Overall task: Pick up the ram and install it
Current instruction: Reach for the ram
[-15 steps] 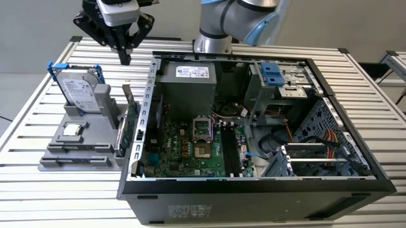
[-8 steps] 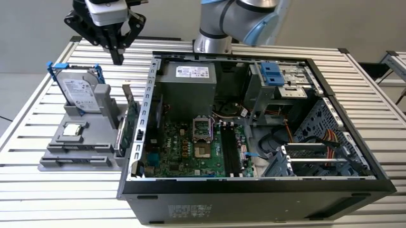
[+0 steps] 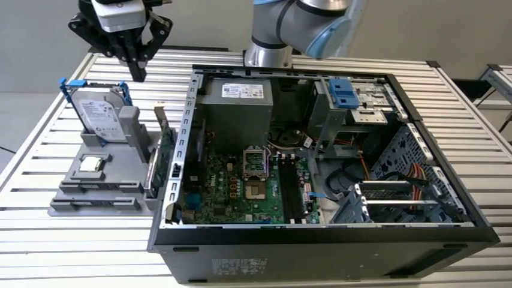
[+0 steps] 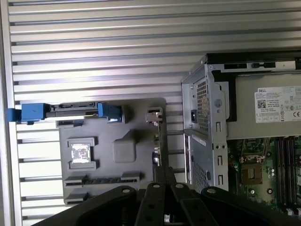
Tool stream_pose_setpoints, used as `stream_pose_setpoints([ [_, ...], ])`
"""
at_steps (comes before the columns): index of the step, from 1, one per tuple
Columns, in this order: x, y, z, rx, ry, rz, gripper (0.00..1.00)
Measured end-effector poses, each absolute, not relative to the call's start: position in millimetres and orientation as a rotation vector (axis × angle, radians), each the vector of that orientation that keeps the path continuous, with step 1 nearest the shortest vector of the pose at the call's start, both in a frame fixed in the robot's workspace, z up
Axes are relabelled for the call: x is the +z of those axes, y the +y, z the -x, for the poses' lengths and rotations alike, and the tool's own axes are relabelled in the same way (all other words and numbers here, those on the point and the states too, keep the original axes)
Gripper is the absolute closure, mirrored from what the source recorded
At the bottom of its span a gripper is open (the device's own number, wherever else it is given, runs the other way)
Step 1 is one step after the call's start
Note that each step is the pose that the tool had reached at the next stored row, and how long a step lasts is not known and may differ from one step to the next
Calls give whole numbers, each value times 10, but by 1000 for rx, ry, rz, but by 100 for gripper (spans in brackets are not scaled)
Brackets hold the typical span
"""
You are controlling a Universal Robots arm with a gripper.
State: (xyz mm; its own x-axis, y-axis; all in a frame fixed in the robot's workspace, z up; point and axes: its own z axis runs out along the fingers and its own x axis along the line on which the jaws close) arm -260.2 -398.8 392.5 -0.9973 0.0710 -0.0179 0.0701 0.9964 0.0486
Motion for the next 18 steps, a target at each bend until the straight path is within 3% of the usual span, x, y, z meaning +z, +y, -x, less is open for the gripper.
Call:
stream_pose_setpoints([
  [18,3925,-3988,2950,75,3119,-110,100],
])
